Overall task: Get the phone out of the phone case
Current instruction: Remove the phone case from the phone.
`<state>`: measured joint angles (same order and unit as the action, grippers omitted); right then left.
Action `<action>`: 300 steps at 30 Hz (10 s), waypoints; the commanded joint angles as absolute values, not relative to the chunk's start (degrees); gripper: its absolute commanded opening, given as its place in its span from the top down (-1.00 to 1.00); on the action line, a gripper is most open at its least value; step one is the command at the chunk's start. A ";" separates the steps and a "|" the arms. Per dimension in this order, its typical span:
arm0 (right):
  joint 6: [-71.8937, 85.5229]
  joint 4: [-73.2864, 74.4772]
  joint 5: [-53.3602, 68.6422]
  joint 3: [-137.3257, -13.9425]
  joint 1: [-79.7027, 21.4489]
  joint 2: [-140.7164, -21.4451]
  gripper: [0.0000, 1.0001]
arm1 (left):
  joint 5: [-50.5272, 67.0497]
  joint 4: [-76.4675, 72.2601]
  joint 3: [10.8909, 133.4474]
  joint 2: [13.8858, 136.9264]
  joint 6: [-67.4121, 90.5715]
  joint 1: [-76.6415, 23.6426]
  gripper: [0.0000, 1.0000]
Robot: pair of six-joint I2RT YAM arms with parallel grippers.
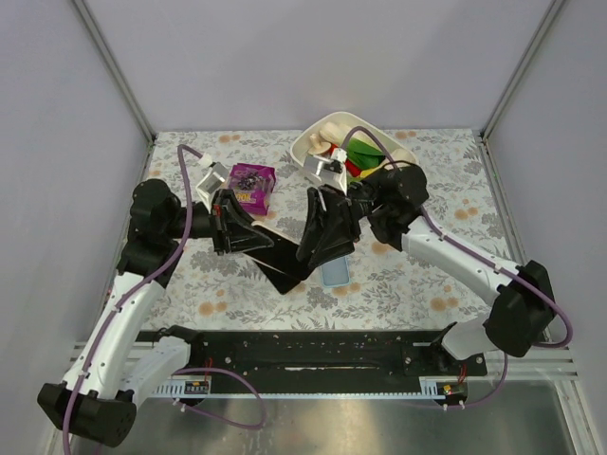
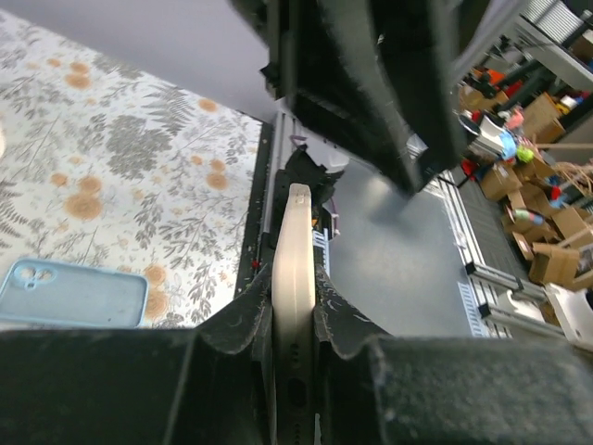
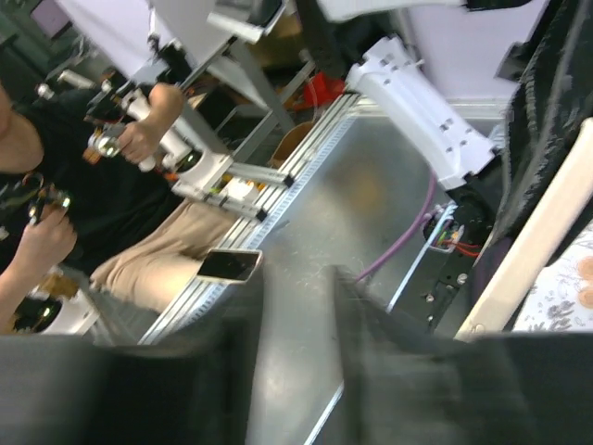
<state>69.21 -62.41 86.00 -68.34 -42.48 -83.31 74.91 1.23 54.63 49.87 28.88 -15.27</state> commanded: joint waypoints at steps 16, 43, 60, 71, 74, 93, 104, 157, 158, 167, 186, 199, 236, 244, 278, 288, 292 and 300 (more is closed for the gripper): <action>-3.60 25.40 51.16 -78.14 -39.99 -72.86 -0.36 | 66.10 15.73 61.70 47.72 17.31 -14.59 1.00; 3.42 15.03 66.34 -72.34 -39.99 -73.83 1.00 | 77.77 16.69 61.35 47.81 12.14 -15.38 1.00; 46.84 -38.32 81.56 -63.81 -40.08 -79.19 1.00 | 83.05 22.67 65.56 47.72 6.69 -16.44 1.00; 53.78 -45.86 86.04 -65.39 -44.55 -80.94 1.00 | 84.99 27.42 67.23 48.43 2.11 -17.40 1.00; 58.35 -52.01 86.39 -65.83 -45.79 -82.00 1.00 | 84.64 27.51 67.67 48.78 2.02 -17.93 1.00; 45.24 -36.37 82.02 -67.49 -43.96 -82.10 0.51 | 79.46 29.44 69.79 49.04 1.49 -17.49 1.00; -1.39 20.92 56.18 -74.53 -40.35 -72.34 -0.15 | 68.84 26.91 69.70 49.13 7.01 -16.35 1.00; 45.43 -32.60 71.62 -64.95 -32.08 -75.41 0.21 | 71.63 -16.32 61.44 51.50 46.03 -10.55 1.00; 45.53 -32.69 71.89 -64.69 -32.08 -75.41 0.25 | 71.89 -18.87 60.91 51.76 47.88 -10.63 1.00; 48.87 -37.53 74.35 -63.81 -31.99 -75.24 0.30 | 74.35 -37.87 56.69 52.21 60.38 -10.72 1.00; 18.45 5.72 65.12 -76.91 -34.36 -75.14 -0.20 | 71.46 8.08 66.97 52.12 23.56 -13.27 1.00; 30.57 -11.75 70.13 -72.26 -37.27 -78.40 0.65 | 71.54 9.93 68.20 53.44 20.13 -16.87 1.00; 82.17 -78.04 87.00 -73.91 -48.86 -89.91 1.00 | 80.59 14.42 76.29 52.73 16.08 -20.21 1.00; 85.60 -81.74 90.35 -76.90 -52.03 -91.05 1.00 | 80.24 3.19 73.22 52.73 25.64 -20.39 1.00; 64.55 -55.23 83.94 -72.34 -43.16 -91.24 0.89 | 52.31 13.25 75.75 51.94 33.67 -9.93 1.00; 9.14 14.24 68.30 -78.75 -42.54 -83.76 0.30 | 42.19 21.18 77.52 52.21 29.80 -9.32 1.00; 8.88 14.24 67.06 -77.44 -42.45 -83.15 0.03 | 38.77 23.02 77.78 51.94 28.57 -9.32 1.00; 10.46 12.92 66.10 -77.17 -42.45 -82.18 -0.09 | 36.56 23.47 76.38 51.95 27.33 -9.05 1.00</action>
